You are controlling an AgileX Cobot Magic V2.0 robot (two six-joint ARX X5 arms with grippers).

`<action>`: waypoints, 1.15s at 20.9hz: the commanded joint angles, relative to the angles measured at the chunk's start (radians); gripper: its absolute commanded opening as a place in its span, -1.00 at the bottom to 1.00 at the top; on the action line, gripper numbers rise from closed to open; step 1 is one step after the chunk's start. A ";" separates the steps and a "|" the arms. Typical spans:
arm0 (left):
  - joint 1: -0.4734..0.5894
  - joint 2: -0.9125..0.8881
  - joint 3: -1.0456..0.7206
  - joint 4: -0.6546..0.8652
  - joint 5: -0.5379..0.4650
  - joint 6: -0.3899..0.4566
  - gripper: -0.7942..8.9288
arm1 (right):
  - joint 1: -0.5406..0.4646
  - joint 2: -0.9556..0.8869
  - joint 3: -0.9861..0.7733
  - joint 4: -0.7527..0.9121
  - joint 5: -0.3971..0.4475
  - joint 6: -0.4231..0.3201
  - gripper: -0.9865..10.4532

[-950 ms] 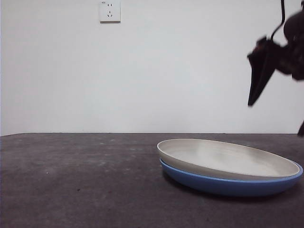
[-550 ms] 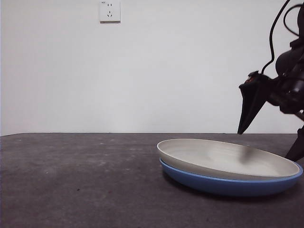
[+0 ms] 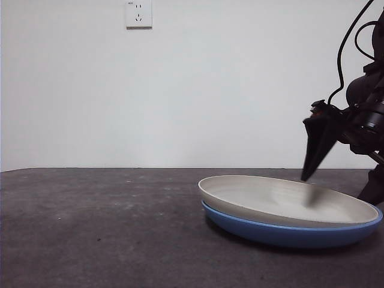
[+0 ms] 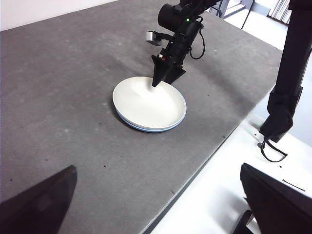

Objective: Pick up the white plate, put it on the blue plate, put it on desk

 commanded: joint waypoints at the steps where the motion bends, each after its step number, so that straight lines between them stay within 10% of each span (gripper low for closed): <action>1: -0.008 0.003 0.010 0.011 -0.003 0.002 0.51 | 0.003 0.019 0.013 -0.001 0.031 -0.014 -0.36; 13: -0.008 0.003 0.010 0.011 -0.003 0.002 0.51 | 0.005 0.038 0.011 -0.029 0.138 0.002 -0.80; 24: -0.008 0.003 0.010 0.011 -0.003 0.004 0.51 | -0.002 0.021 0.068 -0.088 0.182 0.005 -0.82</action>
